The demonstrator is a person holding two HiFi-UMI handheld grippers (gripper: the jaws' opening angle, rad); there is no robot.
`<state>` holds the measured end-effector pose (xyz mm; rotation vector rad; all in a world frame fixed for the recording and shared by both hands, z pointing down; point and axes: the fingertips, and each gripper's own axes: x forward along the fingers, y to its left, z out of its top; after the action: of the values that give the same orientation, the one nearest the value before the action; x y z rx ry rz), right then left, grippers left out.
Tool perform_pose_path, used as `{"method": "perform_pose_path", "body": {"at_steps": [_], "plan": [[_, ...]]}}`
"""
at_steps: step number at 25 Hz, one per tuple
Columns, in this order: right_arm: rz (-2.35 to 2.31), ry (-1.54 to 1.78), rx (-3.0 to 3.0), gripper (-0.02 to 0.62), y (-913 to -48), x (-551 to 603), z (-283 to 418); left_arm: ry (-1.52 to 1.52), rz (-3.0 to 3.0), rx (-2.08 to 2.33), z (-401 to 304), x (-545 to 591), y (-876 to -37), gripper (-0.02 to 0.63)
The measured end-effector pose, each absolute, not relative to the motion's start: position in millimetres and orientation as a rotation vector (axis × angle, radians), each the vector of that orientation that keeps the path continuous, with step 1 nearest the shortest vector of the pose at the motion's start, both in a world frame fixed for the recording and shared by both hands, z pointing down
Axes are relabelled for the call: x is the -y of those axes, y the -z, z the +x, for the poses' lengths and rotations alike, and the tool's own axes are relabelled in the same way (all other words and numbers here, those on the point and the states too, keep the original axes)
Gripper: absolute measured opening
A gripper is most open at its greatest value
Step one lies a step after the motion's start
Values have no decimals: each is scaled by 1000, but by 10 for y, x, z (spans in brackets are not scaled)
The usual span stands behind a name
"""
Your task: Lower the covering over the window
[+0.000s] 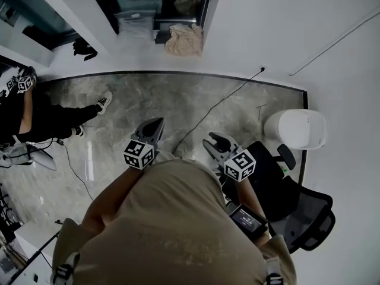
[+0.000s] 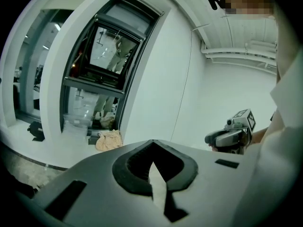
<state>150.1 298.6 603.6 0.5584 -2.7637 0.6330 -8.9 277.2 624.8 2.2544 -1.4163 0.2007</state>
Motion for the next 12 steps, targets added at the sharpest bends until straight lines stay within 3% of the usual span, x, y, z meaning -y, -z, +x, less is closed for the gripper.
{"method": "perform_pose_path", "body": {"at_steps": [12], "plan": [[549,-590,2810,144,-5933,-2837,1558,-241,2336,1298,315,-2694,-6333,12]]}}
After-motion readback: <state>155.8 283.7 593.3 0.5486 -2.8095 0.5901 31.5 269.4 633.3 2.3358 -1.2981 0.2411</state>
